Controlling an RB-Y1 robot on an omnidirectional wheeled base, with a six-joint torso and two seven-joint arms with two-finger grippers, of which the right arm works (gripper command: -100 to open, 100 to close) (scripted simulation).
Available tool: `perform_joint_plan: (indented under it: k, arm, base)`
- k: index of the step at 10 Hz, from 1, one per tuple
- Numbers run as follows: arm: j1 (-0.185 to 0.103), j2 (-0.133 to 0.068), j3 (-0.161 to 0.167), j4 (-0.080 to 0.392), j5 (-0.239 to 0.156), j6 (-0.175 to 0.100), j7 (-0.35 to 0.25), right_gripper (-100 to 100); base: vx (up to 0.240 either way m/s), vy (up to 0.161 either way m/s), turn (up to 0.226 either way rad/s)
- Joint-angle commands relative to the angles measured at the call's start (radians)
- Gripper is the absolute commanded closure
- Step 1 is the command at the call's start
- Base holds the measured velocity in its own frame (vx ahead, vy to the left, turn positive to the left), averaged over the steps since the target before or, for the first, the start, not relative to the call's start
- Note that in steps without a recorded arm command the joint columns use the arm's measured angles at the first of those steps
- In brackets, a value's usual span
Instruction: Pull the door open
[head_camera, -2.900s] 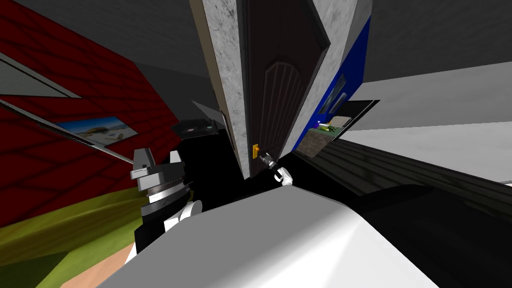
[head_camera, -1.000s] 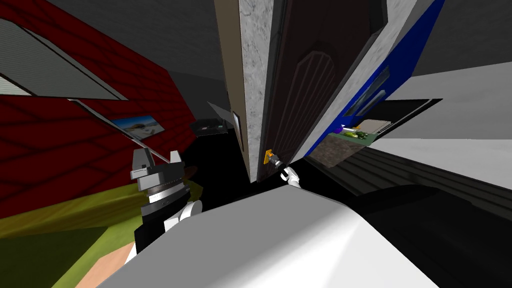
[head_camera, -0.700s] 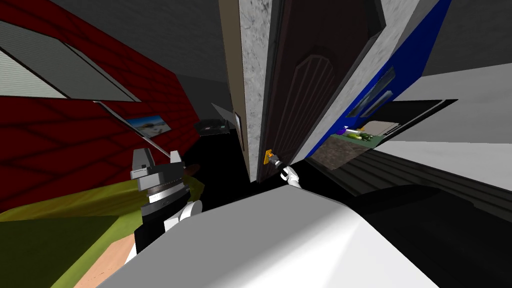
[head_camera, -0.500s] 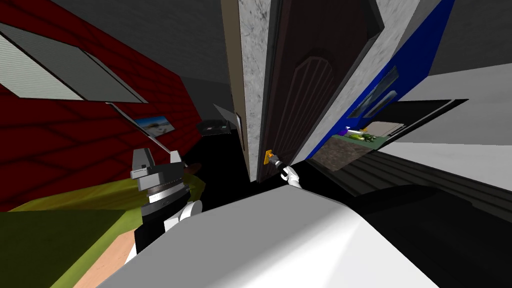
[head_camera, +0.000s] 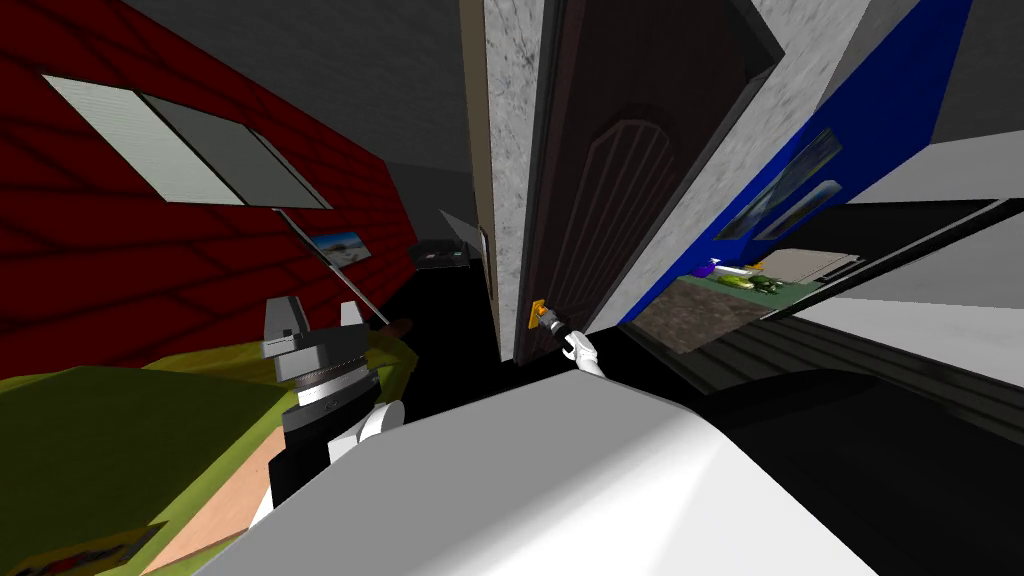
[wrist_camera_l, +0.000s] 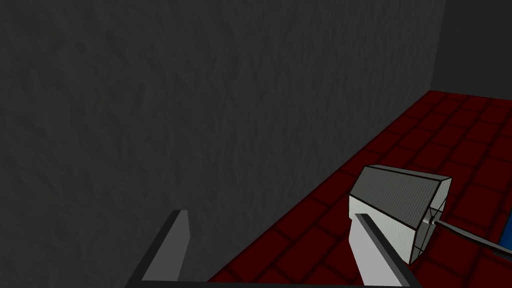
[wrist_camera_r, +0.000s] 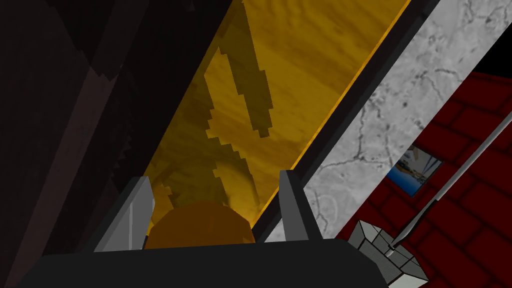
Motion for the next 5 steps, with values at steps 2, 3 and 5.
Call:
perform_joint_plan:
  k: [2,3,5]
  arm:
    - [0.007,0.006,0.02,0.017,0.042,0.032,0.061,100]
    - [0.007,0.006,0.02,0.017,0.042,0.032,0.061,100]
    - [0.007,0.003,0.027,0.016,0.067,0.053,0.092,100]
  base:
    - [-0.057,-0.039,0.075]
    - [-0.044,-0.024,0.053]
    - [-0.026,-0.015,0.039]
